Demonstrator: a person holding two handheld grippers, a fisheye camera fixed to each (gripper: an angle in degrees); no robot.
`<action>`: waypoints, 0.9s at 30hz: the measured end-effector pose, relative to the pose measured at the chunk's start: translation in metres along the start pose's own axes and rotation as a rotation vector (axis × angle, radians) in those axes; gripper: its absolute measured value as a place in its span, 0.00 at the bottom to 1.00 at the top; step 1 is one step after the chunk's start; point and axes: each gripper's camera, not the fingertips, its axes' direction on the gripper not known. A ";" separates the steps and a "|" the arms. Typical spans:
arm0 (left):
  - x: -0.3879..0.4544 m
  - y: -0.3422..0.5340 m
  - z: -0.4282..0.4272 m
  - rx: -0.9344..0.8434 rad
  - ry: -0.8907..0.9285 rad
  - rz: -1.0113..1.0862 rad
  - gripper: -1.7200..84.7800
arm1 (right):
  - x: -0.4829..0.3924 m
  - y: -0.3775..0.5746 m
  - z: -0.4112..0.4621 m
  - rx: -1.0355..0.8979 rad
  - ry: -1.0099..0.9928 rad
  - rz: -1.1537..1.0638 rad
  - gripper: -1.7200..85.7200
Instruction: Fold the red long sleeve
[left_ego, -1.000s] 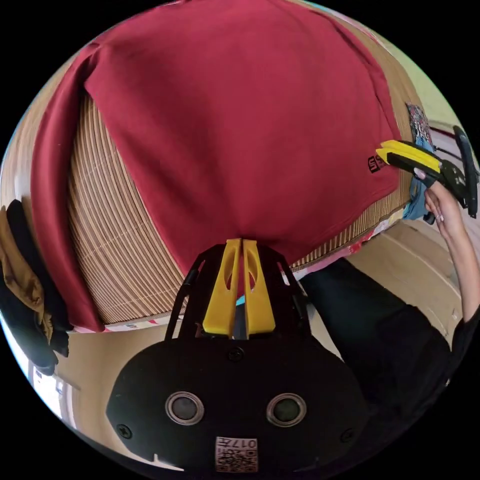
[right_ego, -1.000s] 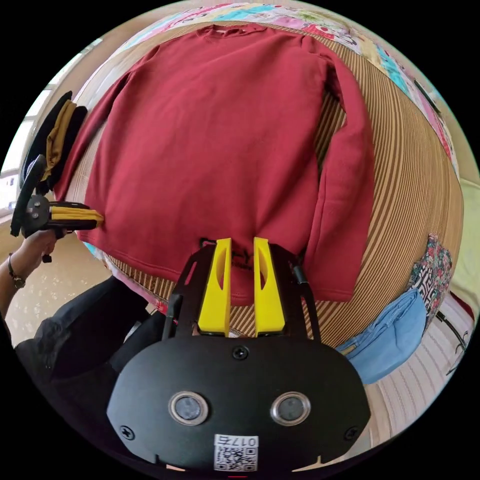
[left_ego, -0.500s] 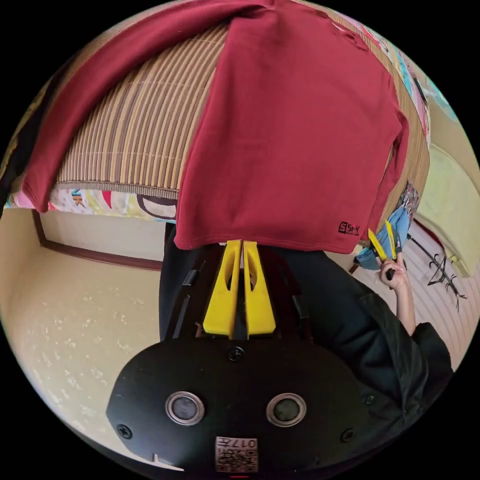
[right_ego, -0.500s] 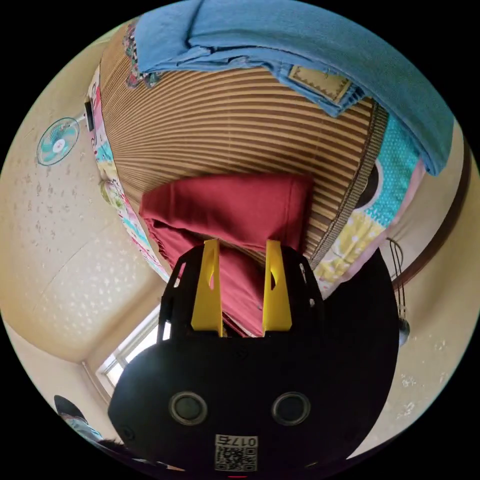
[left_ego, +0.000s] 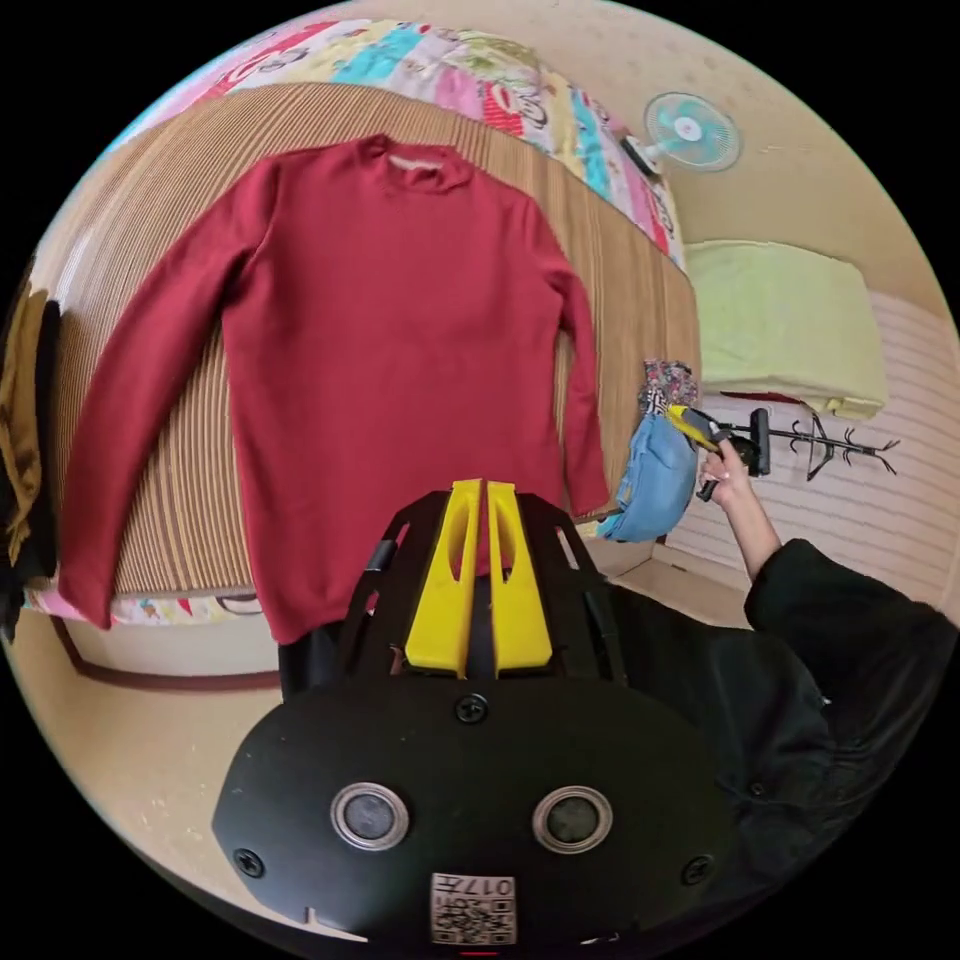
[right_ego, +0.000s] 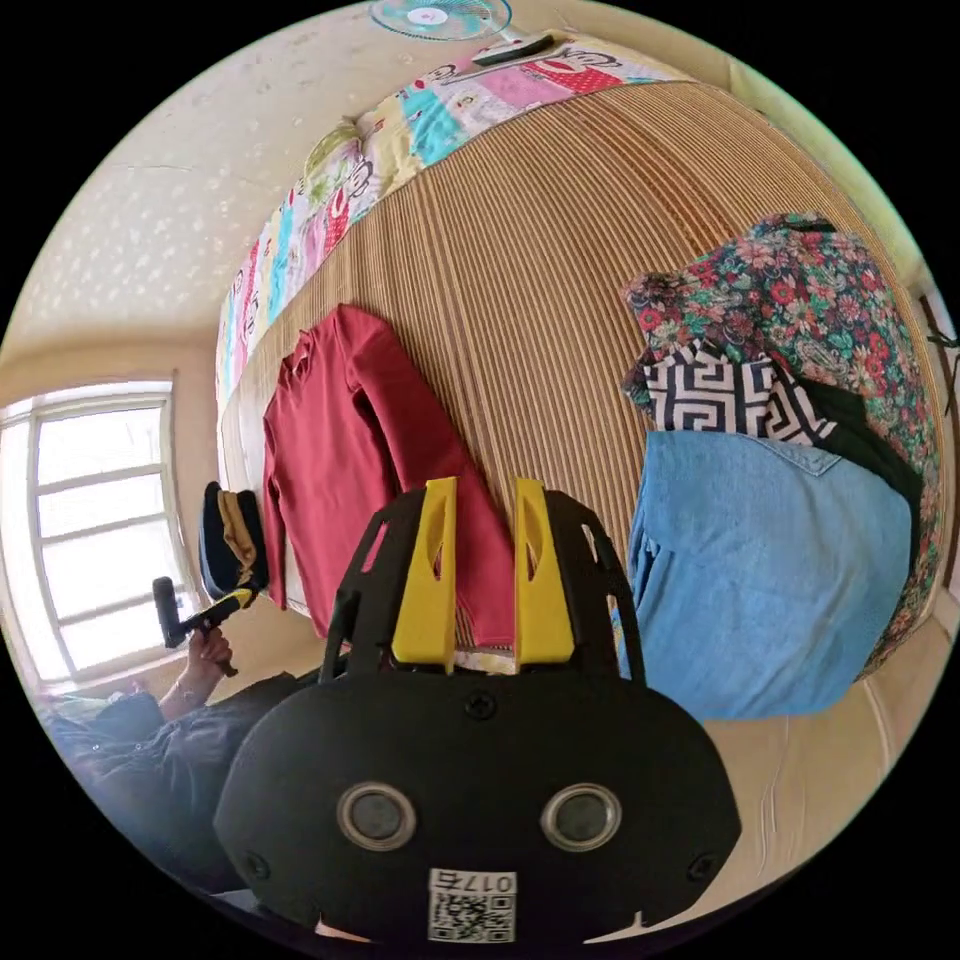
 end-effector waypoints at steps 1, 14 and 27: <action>0.005 -0.004 -0.002 -0.005 0.011 0.007 0.02 | 0.011 0.017 0.027 -0.075 -0.014 0.118 0.15; -0.026 0.046 -0.028 -0.042 0.120 -0.133 0.01 | -0.047 0.064 0.028 0.058 0.534 -0.168 0.04; -0.040 0.099 -0.042 -0.048 0.146 -0.189 0.01 | -0.066 0.105 0.131 -0.237 0.613 -0.381 0.15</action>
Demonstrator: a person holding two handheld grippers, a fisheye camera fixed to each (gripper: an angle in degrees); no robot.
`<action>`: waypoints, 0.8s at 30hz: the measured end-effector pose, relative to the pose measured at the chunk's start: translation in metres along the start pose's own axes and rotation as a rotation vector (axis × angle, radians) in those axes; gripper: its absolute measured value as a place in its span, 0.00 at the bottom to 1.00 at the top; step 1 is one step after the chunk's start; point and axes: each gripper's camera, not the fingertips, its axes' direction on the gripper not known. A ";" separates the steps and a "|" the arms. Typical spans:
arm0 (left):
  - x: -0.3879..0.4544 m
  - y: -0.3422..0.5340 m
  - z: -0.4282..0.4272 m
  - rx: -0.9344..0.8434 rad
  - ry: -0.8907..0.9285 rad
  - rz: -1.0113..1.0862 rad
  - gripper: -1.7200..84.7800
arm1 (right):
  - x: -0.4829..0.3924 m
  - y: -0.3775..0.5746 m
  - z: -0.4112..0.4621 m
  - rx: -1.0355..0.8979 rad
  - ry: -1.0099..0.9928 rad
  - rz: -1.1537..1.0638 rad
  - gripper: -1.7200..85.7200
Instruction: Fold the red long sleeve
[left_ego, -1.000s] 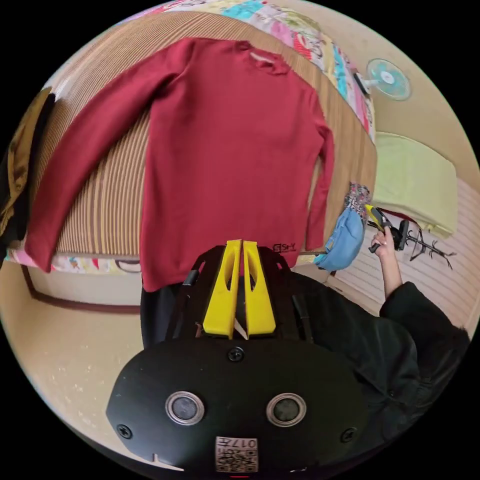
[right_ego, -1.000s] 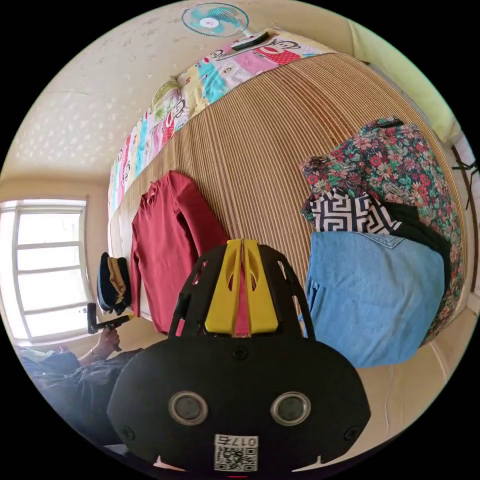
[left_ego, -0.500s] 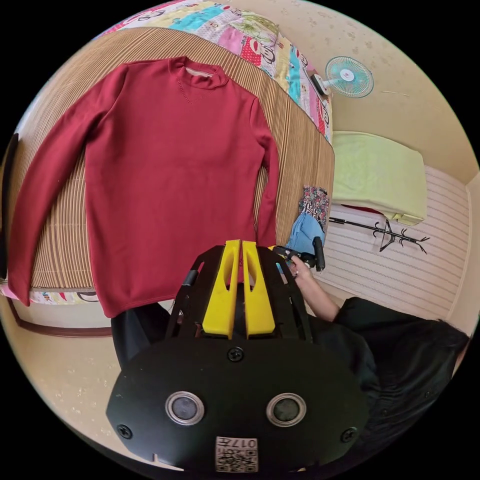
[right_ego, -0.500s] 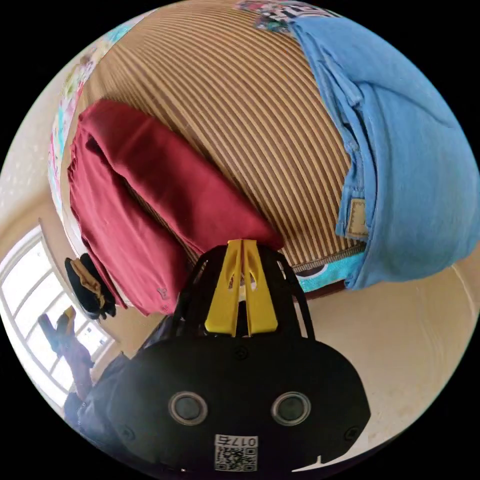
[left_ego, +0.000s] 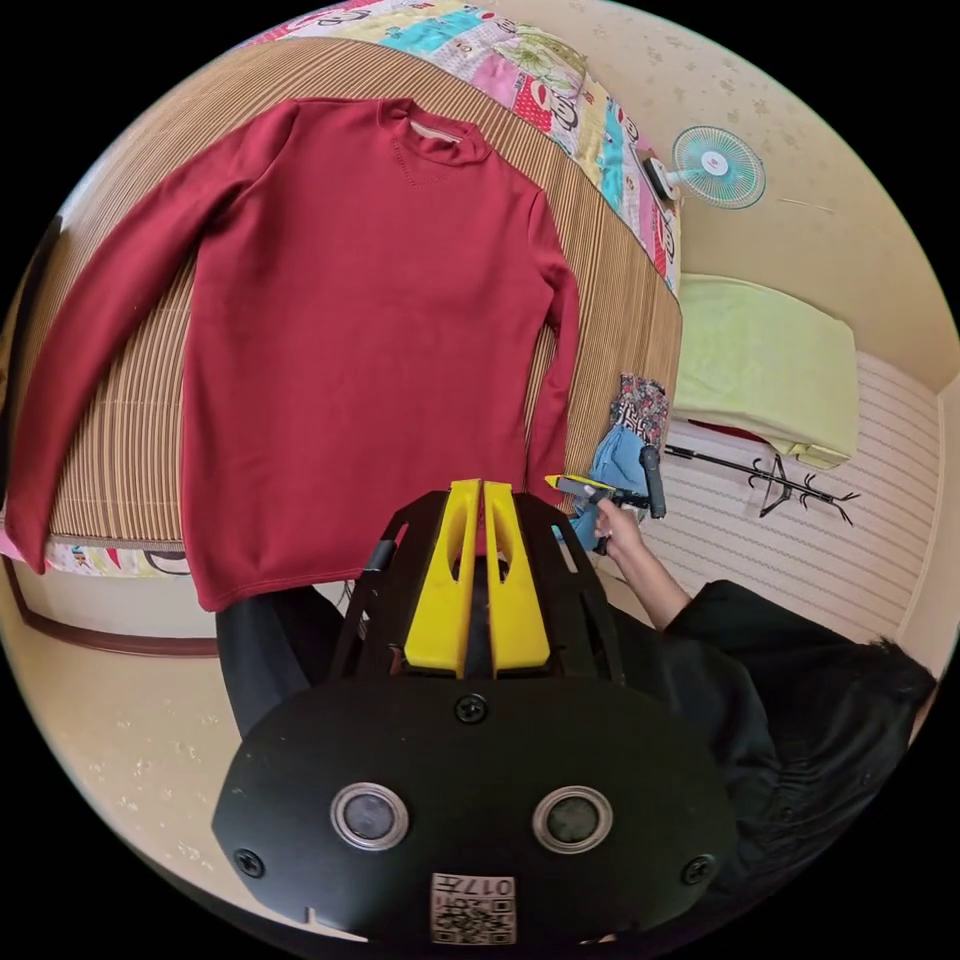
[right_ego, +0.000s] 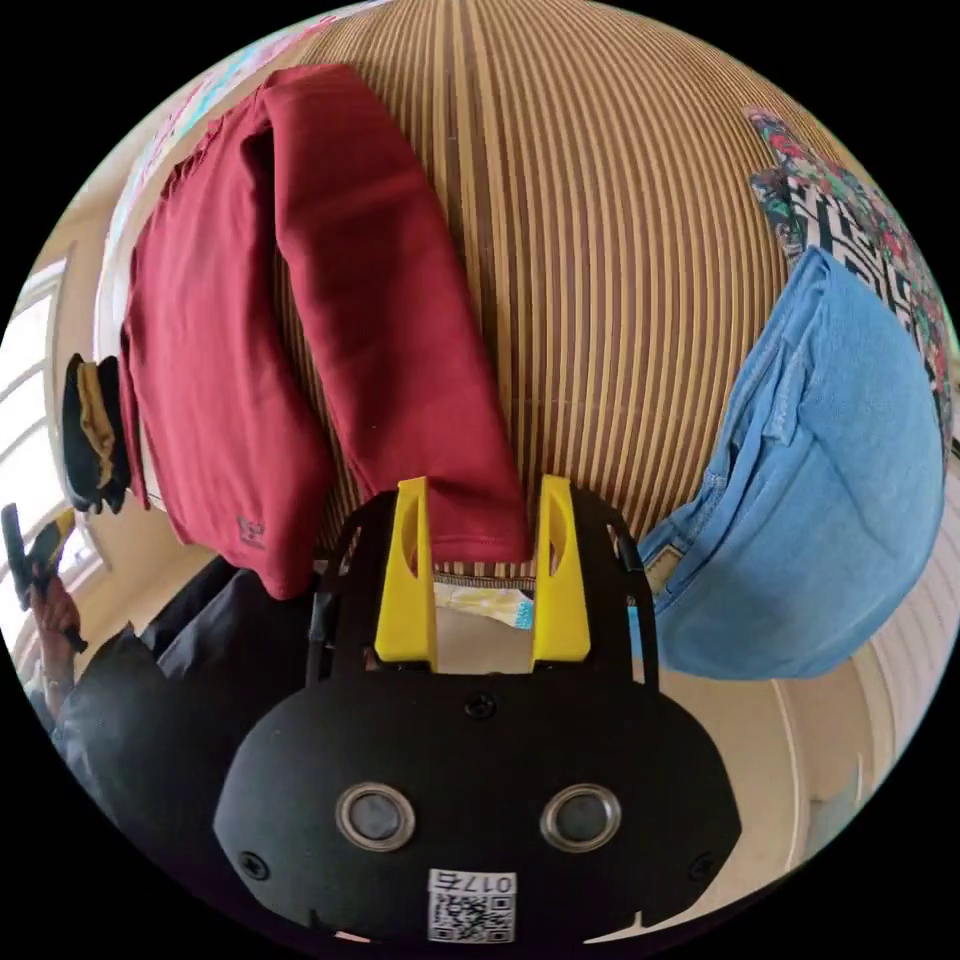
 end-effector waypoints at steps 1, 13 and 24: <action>-0.001 0.004 -0.003 0.002 0.009 -0.008 0.01 | -0.017 0.001 -0.006 -0.032 -0.015 -0.129 0.12; -0.017 0.036 -0.044 0.039 0.100 -0.092 0.01 | 0.259 0.073 -0.141 0.381 -0.061 0.600 0.11; -0.033 0.051 -0.073 0.095 0.124 -0.217 0.01 | 0.220 0.122 -0.011 0.389 -0.540 0.730 0.18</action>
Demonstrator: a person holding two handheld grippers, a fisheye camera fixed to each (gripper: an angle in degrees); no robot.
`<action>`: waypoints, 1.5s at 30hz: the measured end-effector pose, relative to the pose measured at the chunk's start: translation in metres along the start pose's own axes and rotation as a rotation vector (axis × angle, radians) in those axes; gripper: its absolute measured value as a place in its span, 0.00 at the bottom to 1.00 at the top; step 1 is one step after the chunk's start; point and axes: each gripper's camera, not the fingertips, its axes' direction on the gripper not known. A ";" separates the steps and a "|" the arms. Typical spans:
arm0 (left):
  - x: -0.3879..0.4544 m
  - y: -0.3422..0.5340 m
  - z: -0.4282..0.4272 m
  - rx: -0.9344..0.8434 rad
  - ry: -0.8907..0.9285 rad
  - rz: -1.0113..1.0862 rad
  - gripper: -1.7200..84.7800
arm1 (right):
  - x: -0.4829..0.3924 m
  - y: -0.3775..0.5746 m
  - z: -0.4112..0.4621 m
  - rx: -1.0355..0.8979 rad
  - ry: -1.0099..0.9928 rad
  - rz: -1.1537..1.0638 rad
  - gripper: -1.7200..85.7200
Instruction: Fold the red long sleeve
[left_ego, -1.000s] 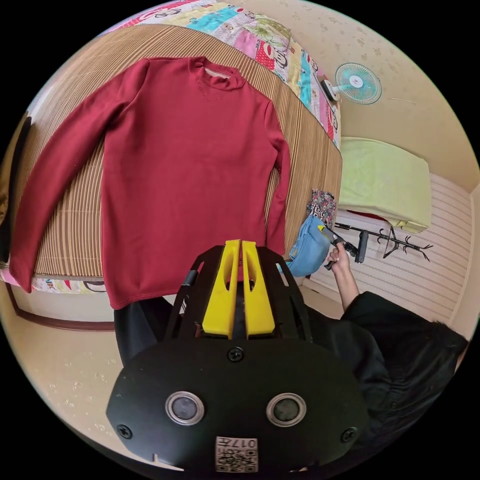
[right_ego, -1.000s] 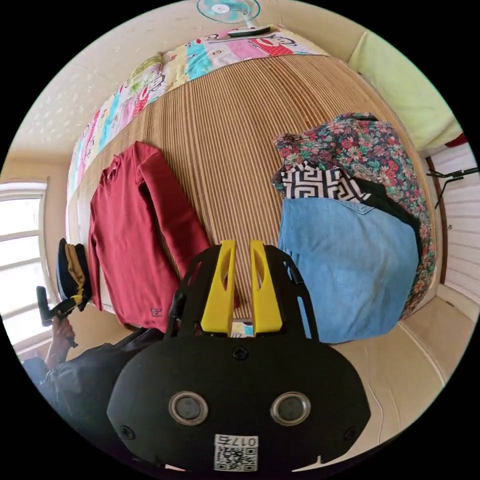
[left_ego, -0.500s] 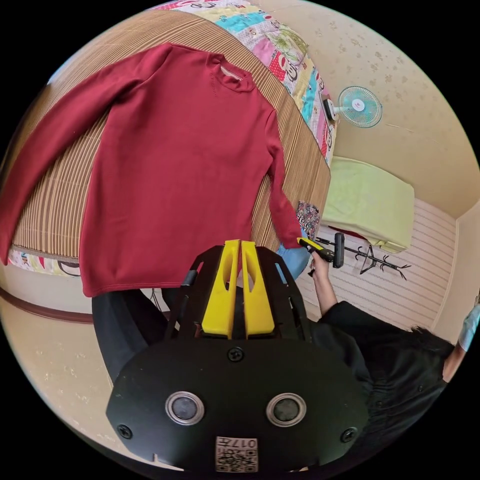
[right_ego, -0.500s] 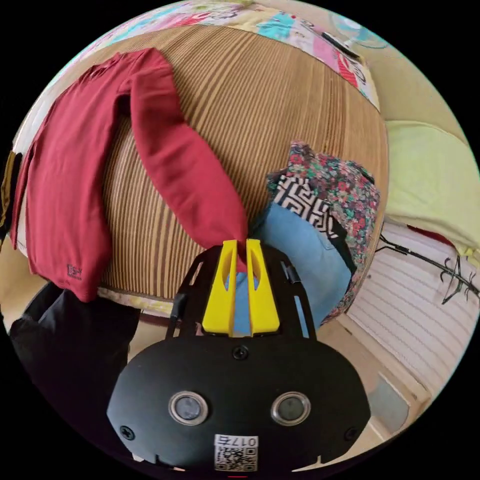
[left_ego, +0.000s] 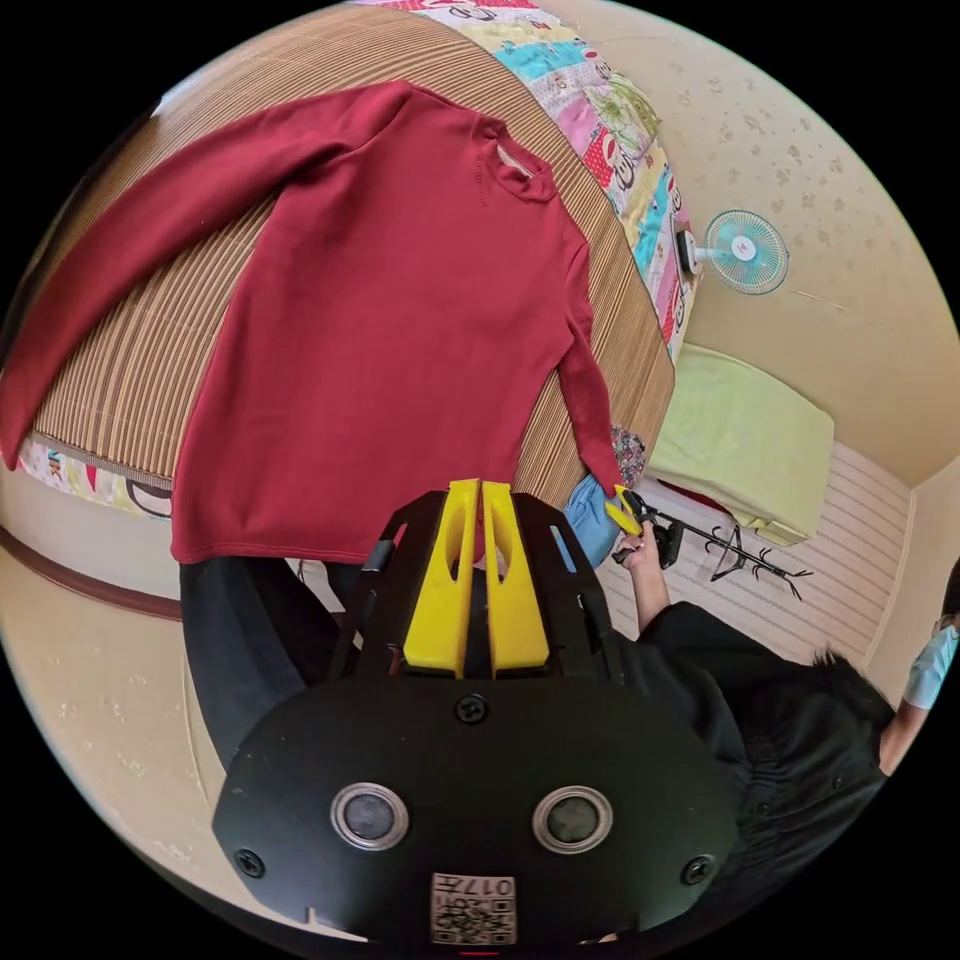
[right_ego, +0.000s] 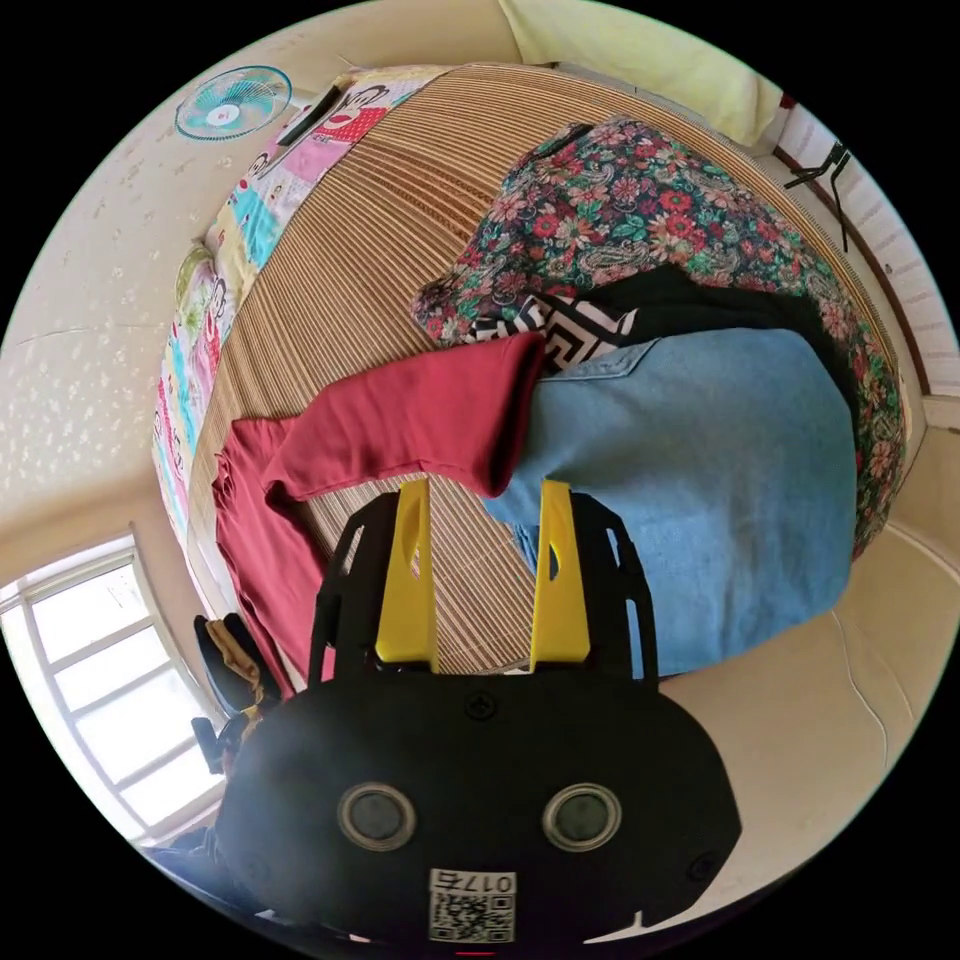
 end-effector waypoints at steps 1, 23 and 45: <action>-0.002 0.001 -0.005 0.016 0.006 -0.030 0.02 | 0.005 0.000 0.002 0.026 0.004 0.028 0.17; -0.226 0.077 -0.149 0.588 0.302 -0.661 0.13 | -0.420 0.174 0.208 -0.191 -0.511 -0.798 0.05; -0.198 0.127 -0.232 1.006 0.027 -0.402 0.06 | -0.326 0.241 0.281 -0.461 -0.106 -0.847 0.03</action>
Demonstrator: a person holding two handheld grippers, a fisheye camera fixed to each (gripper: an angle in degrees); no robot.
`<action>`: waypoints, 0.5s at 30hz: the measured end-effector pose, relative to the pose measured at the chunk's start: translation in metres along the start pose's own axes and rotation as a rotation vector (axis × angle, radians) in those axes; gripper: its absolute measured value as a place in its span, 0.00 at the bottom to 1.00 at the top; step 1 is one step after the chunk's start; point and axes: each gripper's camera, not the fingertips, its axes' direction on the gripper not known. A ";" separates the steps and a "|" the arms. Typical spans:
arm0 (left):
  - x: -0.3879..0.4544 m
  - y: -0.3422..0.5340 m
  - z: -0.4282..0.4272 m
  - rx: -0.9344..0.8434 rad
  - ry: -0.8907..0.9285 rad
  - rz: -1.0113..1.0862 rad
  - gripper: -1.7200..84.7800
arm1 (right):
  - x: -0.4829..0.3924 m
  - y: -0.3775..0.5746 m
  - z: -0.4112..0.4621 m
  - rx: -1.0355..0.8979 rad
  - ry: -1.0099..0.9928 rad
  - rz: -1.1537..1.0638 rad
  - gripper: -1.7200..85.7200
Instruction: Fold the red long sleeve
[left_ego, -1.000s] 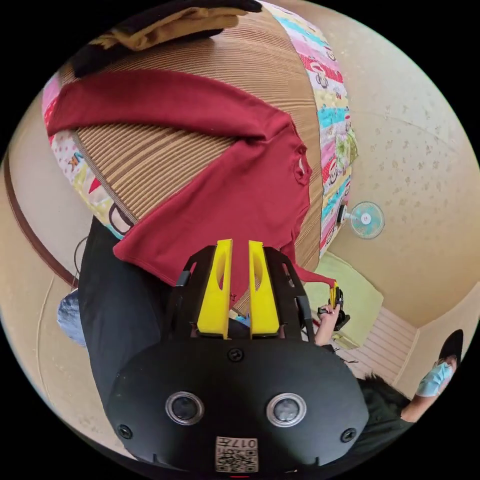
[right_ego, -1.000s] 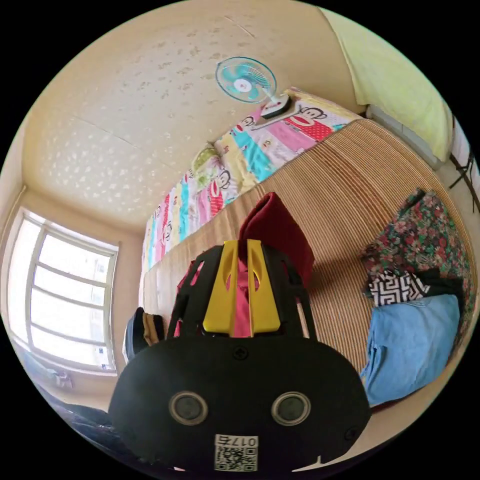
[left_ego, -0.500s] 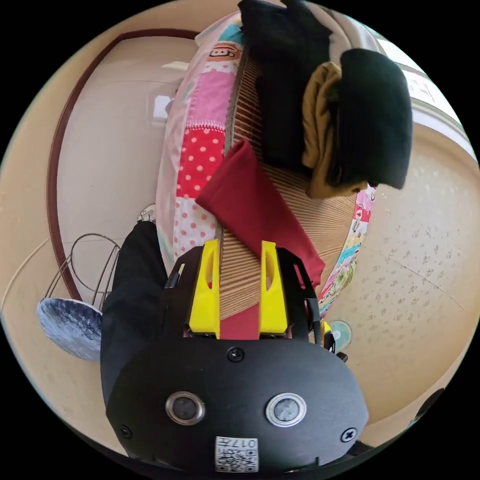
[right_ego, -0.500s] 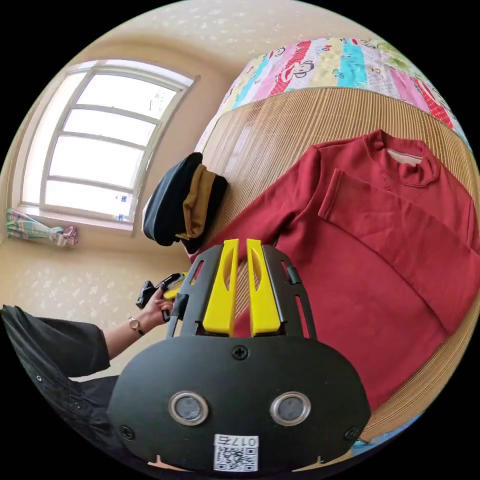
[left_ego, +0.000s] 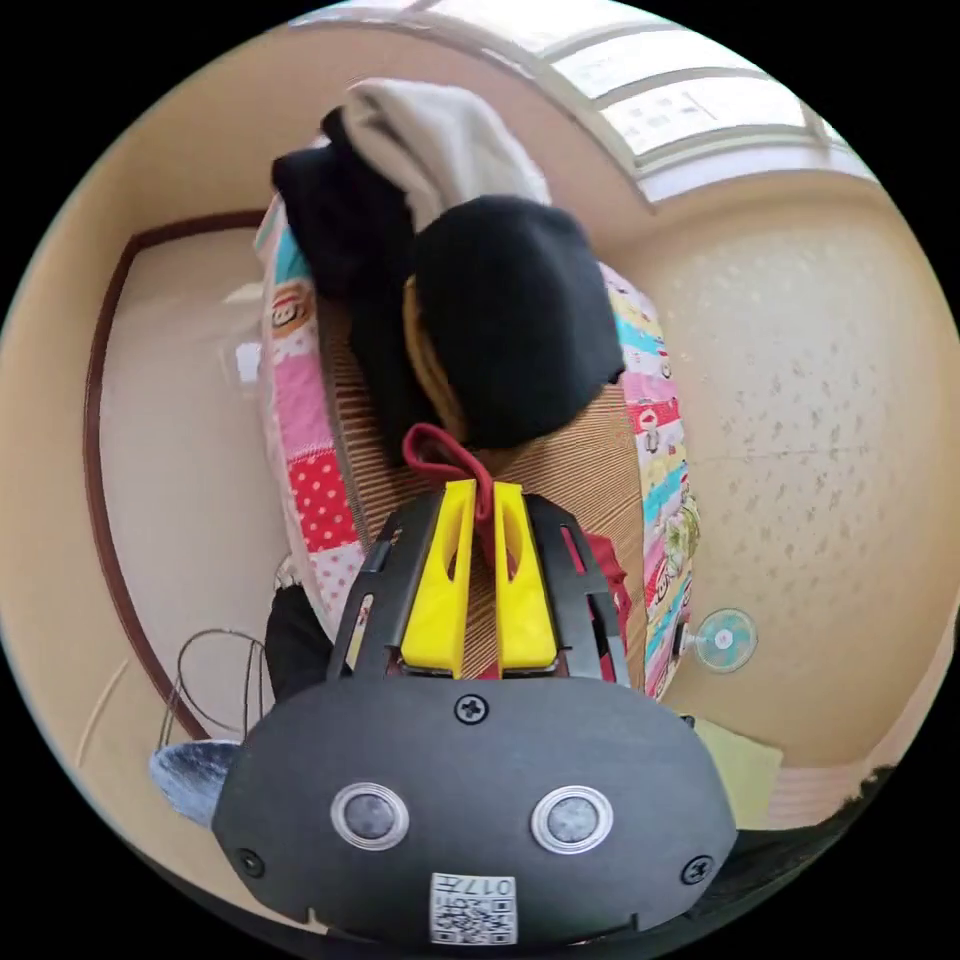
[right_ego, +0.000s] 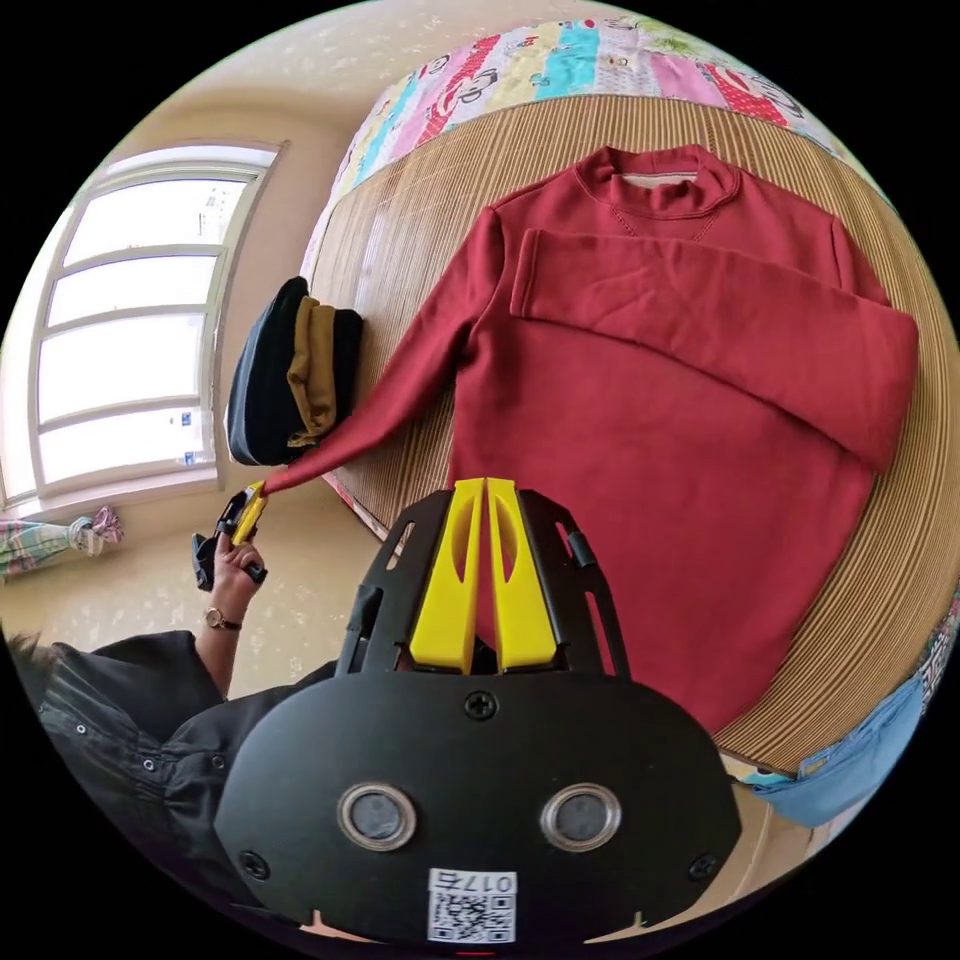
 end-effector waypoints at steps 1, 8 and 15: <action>0.044 0.006 -0.016 0.053 0.042 0.116 0.06 | 0.006 0.004 -0.007 0.022 -0.021 0.015 0.03; 0.302 0.111 0.033 -0.060 0.499 0.786 0.03 | 0.067 0.045 -0.061 0.162 -0.043 0.106 0.03; 0.398 0.310 0.138 -0.478 0.615 1.000 0.04 | 0.166 0.118 -0.101 0.233 0.012 0.267 0.03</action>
